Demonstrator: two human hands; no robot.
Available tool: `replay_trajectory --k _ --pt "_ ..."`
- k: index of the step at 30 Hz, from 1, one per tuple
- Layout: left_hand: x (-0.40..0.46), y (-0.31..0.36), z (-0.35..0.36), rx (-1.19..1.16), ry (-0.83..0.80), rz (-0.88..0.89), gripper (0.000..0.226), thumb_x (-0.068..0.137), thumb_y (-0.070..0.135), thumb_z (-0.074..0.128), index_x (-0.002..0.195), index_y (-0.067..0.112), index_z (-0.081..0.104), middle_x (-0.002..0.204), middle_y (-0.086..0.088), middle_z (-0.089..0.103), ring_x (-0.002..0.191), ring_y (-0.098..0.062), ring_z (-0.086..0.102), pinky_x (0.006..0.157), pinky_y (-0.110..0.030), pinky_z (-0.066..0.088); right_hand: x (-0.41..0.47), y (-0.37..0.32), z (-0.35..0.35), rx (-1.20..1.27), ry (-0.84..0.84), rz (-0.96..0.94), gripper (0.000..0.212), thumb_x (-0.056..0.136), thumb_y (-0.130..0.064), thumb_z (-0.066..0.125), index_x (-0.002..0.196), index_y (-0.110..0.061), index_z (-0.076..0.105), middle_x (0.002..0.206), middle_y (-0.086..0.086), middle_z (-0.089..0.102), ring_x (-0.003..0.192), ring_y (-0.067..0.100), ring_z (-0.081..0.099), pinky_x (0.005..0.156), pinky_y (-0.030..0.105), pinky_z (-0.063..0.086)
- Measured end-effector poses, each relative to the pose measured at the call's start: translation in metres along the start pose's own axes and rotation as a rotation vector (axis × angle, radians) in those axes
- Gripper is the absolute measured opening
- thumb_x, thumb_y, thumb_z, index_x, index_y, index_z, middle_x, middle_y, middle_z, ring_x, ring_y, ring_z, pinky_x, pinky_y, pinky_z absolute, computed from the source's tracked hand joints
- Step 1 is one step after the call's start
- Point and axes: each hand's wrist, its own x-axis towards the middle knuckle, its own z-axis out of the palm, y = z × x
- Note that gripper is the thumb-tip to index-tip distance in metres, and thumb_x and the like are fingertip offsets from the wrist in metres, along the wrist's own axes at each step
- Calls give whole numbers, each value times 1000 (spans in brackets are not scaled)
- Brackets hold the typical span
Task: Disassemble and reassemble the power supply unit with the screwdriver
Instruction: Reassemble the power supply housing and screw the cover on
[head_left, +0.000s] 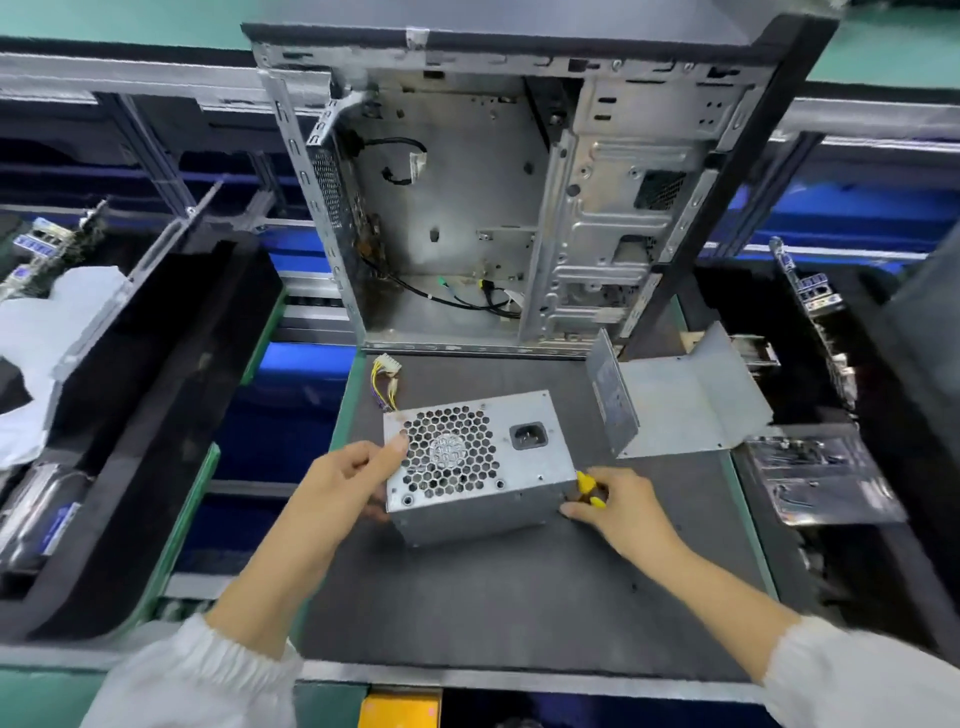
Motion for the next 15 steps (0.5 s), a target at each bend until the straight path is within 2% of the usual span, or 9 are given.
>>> replay_trajectory --k 1,3,5,7,10,12,14,15 --pt "-4 -2 3 -18 -5 6 35 71 57 65 52 28 60 50 11 52 50 -5 50 54 -14 45 0 3 3 0 11 -6 19 73 -15 80 69 -8 64 64 3 58 58 11 47 52 13 34" --pt "-10 -6 4 -43 19 37 32 71 55 67 57 27 62 54 12 52 56 -6 52 65 -19 49 0 9 6 -23 13 -40 23 74 -18 80 74 -2 63 69 9 60 62 19 50 57 22 37" --pt "-14 -10 5 -70 52 65 33 72 53 68 63 22 60 67 4 59 67 -11 55 77 -28 48 -4 13 8 -74 12 -75 26 77 -21 77 73 -2 59 71 7 57 68 22 53 60 27 37" --pt "-18 -10 9 -103 61 86 40 78 50 68 66 14 55 76 -8 56 76 -19 51 82 -33 40 -9 18 8 -65 30 -96 28 80 -22 75 68 -7 54 65 -1 52 64 17 52 57 27 35" --pt "-17 -9 18 -140 94 111 51 86 42 70 74 -4 52 78 -11 49 78 -23 43 78 -38 31 -15 14 1 261 83 -66 26 86 -24 68 69 -12 53 51 -9 54 42 11 47 47 21 35" --pt "-11 -6 22 -132 137 87 43 93 33 62 84 -8 58 81 -11 57 78 -21 49 73 -36 36 -10 -1 -4 518 139 -60 24 93 -25 59 81 -6 54 66 -8 68 36 14 45 41 20 35" --pt "-1 4 23 -137 186 36 28 96 26 58 86 0 61 76 -4 64 70 -14 56 64 -30 39 0 -23 -3 695 141 -41 23 98 -26 50 90 -5 50 85 -6 72 37 14 47 38 20 36" --pt "6 13 22 -145 209 3 22 96 24 58 85 5 62 72 0 66 65 -12 57 61 -29 39 4 -35 0 738 126 -22 22 99 -27 48 91 -7 48 86 -5 71 38 14 48 38 22 37"
